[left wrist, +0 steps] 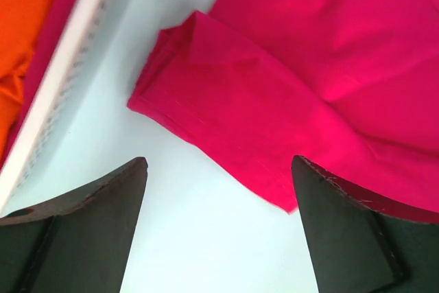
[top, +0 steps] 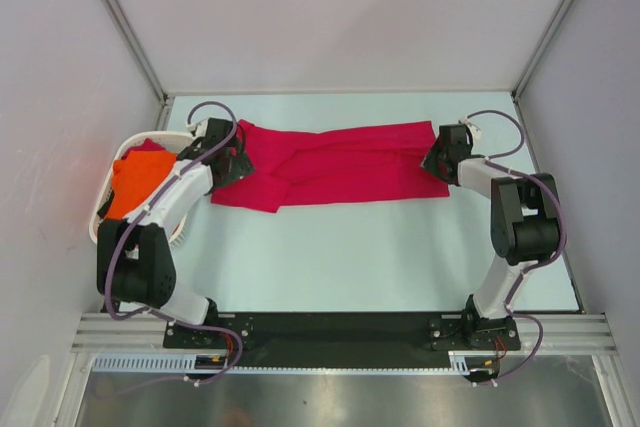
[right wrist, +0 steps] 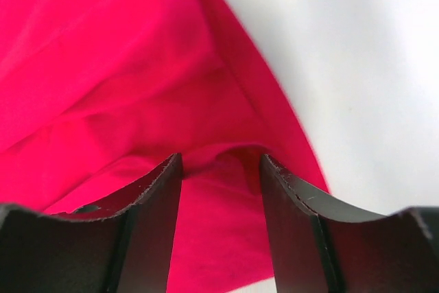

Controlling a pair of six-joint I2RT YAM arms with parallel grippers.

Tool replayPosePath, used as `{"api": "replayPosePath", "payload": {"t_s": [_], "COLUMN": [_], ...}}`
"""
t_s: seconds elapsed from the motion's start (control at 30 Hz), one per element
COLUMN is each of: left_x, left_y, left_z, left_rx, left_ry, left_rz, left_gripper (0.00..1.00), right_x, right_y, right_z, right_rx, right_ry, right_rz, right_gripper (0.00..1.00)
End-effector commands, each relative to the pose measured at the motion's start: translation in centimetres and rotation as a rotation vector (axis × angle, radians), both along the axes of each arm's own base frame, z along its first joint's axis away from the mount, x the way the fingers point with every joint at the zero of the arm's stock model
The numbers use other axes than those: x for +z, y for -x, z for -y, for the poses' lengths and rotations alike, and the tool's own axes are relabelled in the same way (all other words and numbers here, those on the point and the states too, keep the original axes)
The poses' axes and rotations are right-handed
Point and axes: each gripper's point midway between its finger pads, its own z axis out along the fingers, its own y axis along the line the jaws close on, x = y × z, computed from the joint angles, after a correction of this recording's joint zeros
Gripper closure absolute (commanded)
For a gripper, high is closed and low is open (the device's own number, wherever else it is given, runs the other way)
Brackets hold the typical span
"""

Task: Fold and stack the t-shirts
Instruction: Fold the other side of the tshirt into a rectangle

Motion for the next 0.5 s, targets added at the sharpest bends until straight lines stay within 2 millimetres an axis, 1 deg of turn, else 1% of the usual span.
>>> {"api": "replayPosePath", "payload": {"t_s": [0.0,0.03,0.07,0.1,0.13,0.17,0.2,0.23,0.27,0.33,0.37,0.43,0.47], "left_x": [0.7,0.6,0.2,0.2,-0.1,-0.9,-1.1,-1.6,-2.6,-3.5,-4.4,-5.0,-5.5], "left_y": [0.7,0.8,0.8,0.8,0.9,1.0,0.8,1.0,0.9,1.3,1.4,1.7,1.8], "left_z": [2.8,3.4,3.9,5.1,5.7,6.9,7.5,7.9,9.0,8.9,9.8,9.9,10.5], "left_rx": [-0.127,-0.153,-0.178,-0.220,-0.257,-0.300,-0.326,-0.344,-0.373,-0.384,-0.405,-0.407,-0.417], "left_ry": [0.036,0.033,0.024,0.009,-0.011,-0.025,-0.048,-0.067,-0.097,-0.186,-0.223,-0.280,-0.294], "left_rz": [0.034,0.031,0.017,0.017,-0.001,-0.025,-0.035,-0.063,-0.098,-0.151,-0.179,-0.209,-0.219], "left_gripper": [0.11,0.11,0.11,0.11,0.11,0.11,0.10,0.10,0.11,0.11,0.10,0.11,0.11], "right_x": [4.6,5.2,5.4,5.5,5.7,5.6,5.6,5.6,5.4,5.5,5.6,5.7,5.6], "right_y": [-0.6,-0.6,-0.5,-0.5,-0.5,-0.4,-0.3,-0.3,-0.2,-0.1,0.0,0.0,0.1], "right_z": [0.0,0.0,-0.1,-0.2,-0.3,-0.4,-0.5,-0.5,-0.6,-0.5,-0.5,-0.2,-0.1], "right_rx": [-0.002,-0.001,0.001,0.004,0.011,0.013,0.017,0.021,0.020,0.021,0.023,0.019,0.018], "right_ry": [0.037,0.035,0.030,0.025,0.023,0.016,0.013,0.011,0.008,0.011,0.011,0.014,0.012], "right_rz": [0.117,0.131,0.133,0.135,0.139,0.136,0.134,0.134,0.129,0.131,0.130,0.133,0.131], "right_gripper": [0.46,0.46,0.46,0.46,0.46,0.46,0.46,0.46,0.46,0.46,0.46,0.46,0.46]}}
